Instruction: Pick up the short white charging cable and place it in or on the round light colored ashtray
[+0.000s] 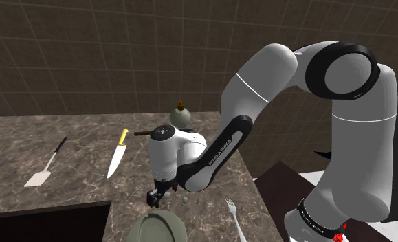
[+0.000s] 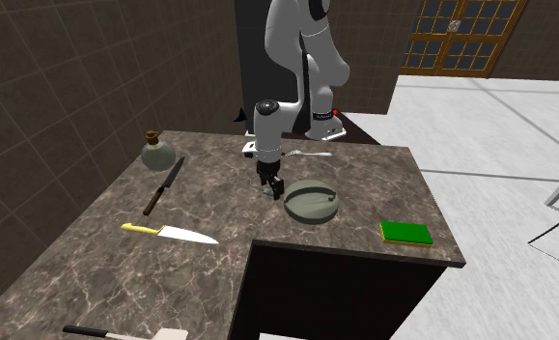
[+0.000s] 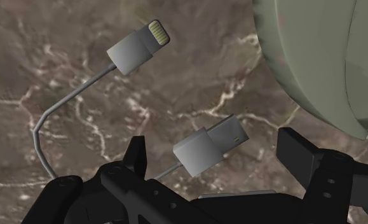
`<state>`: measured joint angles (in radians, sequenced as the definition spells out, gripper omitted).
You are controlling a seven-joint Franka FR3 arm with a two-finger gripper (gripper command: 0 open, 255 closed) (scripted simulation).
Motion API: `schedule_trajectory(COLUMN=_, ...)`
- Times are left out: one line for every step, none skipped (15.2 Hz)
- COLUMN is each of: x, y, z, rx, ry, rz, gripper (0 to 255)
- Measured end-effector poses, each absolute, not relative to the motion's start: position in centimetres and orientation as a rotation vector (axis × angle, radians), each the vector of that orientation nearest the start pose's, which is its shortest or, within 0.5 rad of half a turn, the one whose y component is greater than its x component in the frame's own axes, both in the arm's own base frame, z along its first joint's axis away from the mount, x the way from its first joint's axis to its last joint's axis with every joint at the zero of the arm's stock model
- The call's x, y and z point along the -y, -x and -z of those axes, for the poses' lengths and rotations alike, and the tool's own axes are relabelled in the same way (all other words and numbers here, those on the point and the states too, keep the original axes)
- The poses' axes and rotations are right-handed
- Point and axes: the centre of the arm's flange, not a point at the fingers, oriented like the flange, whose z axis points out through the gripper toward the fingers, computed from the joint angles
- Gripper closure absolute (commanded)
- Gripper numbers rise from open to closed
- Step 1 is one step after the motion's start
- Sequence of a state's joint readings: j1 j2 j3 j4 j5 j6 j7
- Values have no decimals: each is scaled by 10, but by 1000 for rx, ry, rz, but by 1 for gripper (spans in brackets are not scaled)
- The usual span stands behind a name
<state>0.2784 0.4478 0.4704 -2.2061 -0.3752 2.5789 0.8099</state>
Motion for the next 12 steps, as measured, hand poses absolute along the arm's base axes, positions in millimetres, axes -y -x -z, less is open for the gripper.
schedule_trajectory(x=-383, y=-395, z=-195, rx=344, ry=3122, rz=0, gripper=255)
schedule_trajectory(x=-383, y=-395, z=-195, rx=344, ry=3122, rz=0, gripper=255)
schedule_trajectory(x=-384, y=-395, z=-196, rx=345, ry=3121, rz=3, gripper=255)
schedule_trajectory(x=-384, y=-395, z=-196, rx=345, ry=3121, rz=2, gripper=255)
schedule_trajectory(x=-384, y=-395, z=-196, rx=345, ry=3122, rz=2, gripper=255)
schedule_trajectory(x=-384, y=-395, z=-196, rx=345, ry=3122, rz=1, gripper=255)
schedule_trajectory(x=-384, y=-395, z=-196, rx=345, ry=3122, rz=1, gripper=255)
schedule_trajectory(x=-384, y=-395, z=-196, rx=345, ry=3122, rz=1, gripper=255)
schedule_trajectory(x=-384, y=-395, z=-196, rx=345, ry=3122, rz=1, gripper=255)
schedule_trajectory(x=-384, y=-395, z=-196, rx=345, ry=3122, rz=0, gripper=255)
schedule_trajectory(x=-384, y=-395, z=-196, rx=344, ry=3122, rz=2, gripper=255)
schedule_trajectory(x=-383, y=-395, z=-198, rx=344, ry=3122, rz=1, gripper=255)
